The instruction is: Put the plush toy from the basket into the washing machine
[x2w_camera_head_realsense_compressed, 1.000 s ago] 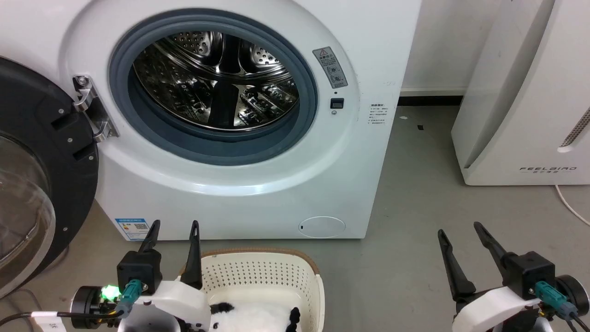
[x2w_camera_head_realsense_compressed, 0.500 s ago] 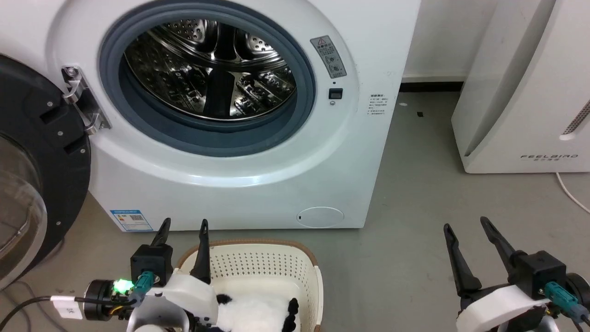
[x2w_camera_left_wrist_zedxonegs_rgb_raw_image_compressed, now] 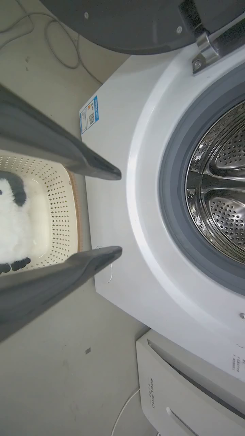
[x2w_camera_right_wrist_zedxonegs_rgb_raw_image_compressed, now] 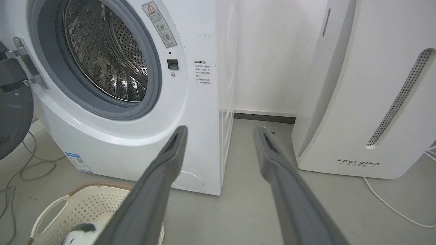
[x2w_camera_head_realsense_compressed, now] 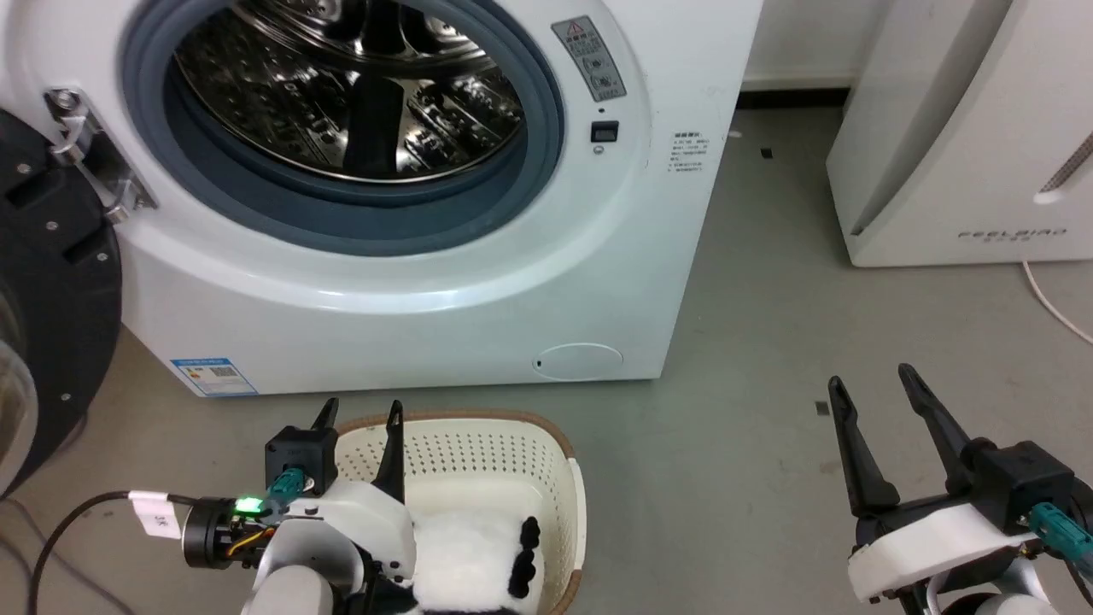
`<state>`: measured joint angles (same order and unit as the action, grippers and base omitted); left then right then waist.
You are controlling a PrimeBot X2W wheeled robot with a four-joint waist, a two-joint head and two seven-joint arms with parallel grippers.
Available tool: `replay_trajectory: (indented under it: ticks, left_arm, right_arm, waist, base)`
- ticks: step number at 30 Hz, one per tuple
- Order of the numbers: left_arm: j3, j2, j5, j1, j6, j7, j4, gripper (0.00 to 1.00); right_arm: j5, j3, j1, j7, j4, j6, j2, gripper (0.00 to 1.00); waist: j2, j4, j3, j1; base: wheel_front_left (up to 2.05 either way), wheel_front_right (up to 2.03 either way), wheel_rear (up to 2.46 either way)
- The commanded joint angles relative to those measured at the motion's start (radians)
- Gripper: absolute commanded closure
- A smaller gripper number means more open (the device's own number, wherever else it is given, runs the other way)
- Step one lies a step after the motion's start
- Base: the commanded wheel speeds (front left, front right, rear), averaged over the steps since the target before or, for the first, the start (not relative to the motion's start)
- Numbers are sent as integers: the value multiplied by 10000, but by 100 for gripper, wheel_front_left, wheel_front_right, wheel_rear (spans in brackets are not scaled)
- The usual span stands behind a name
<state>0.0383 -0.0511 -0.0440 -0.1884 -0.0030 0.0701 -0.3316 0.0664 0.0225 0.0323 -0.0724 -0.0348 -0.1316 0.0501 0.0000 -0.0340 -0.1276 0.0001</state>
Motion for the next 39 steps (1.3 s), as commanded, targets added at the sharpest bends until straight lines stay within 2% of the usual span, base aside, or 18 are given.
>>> replay_trajectory:
  ticks: [1, 16, 33, 39]
  left_arm:
    - [5, -40, -63, -268, -43, 71, -315, 0]
    - [288, -290, -269, -1533, -140, -401, -2174, 0]
    - [926, -693, -424, -3157, -531, -2162, -4047, 0]
    - [1152, -848, -466, -3777, -566, -2491, -4665, 0]
  right_arm:
    - [92, 11, 209, -87, -78, 3, 0, 0]
    - [425, 162, 864, -399, -357, 4, 0, 0]
    - [820, 330, 1660, -773, -847, 5, 0, 0]
    - [972, 372, 1922, -897, -1068, 6, 0, 0]
  waist:
    - [0, -92, -178, -1]
    - [0, -452, -1749, -1]
    - [0, -825, -4092, -1]
    - [0, -953, -4897, -1]
  base:
    - [0, 0, 0]
    - [0, 0, 0]
    - [0, 0, 0]
    - [0, 0, 0]
